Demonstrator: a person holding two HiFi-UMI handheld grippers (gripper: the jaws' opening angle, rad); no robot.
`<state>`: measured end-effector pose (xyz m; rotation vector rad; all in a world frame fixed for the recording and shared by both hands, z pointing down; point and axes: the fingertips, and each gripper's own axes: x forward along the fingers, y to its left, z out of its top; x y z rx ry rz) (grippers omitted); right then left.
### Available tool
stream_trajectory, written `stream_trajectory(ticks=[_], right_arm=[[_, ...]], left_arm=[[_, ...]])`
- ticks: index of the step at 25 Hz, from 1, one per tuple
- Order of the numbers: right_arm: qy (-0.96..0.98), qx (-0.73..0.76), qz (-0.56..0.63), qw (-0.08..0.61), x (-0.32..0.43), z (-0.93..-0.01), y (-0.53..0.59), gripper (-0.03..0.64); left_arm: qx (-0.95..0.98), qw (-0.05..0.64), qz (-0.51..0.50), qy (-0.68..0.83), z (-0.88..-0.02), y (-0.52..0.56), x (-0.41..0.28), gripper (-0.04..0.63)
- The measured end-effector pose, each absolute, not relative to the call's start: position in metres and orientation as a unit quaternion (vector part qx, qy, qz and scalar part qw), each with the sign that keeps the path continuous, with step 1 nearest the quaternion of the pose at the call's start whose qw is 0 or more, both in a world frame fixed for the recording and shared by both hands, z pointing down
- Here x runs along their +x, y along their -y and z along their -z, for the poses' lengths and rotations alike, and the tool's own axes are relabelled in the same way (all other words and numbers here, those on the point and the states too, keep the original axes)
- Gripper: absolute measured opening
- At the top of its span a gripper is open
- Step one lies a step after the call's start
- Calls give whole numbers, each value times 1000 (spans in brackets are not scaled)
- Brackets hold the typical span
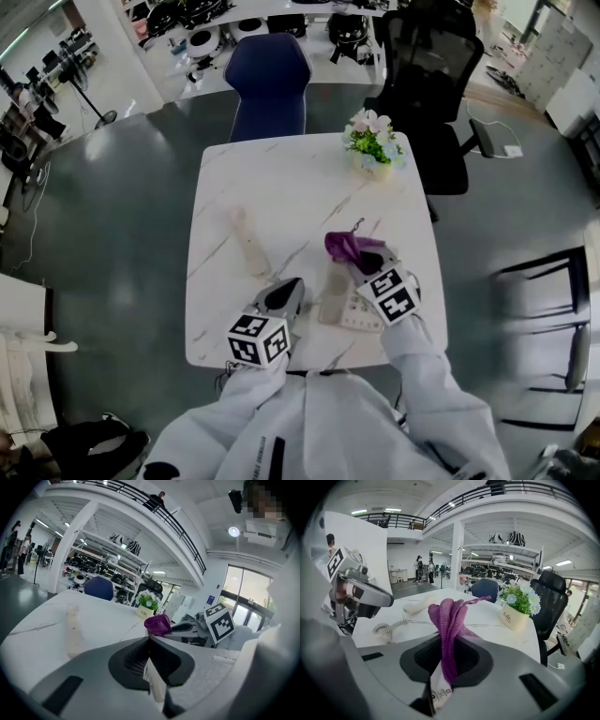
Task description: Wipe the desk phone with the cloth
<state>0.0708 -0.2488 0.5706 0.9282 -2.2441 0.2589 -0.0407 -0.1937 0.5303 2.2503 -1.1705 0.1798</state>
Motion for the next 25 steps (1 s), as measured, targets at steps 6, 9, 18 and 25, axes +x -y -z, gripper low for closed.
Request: stream_trajectory(ticks=[6, 9, 18, 25], right_arm=[[861, 353, -104, 350, 71, -576, 246, 41], [860, 353, -105, 353, 70, -575, 242, 41], [860, 349, -110, 356, 69, -580, 231, 41], [859, 347, -112, 360, 68, -581, 224, 41]], left_arm=[[845, 296, -67, 440, -532, 190, -41, -3], [845, 295, -66, 440, -529, 187, -42, -3], [850, 292, -64, 434, -528, 181, -38, -3], [851, 291, -64, 433, -526, 176, -39, -3]])
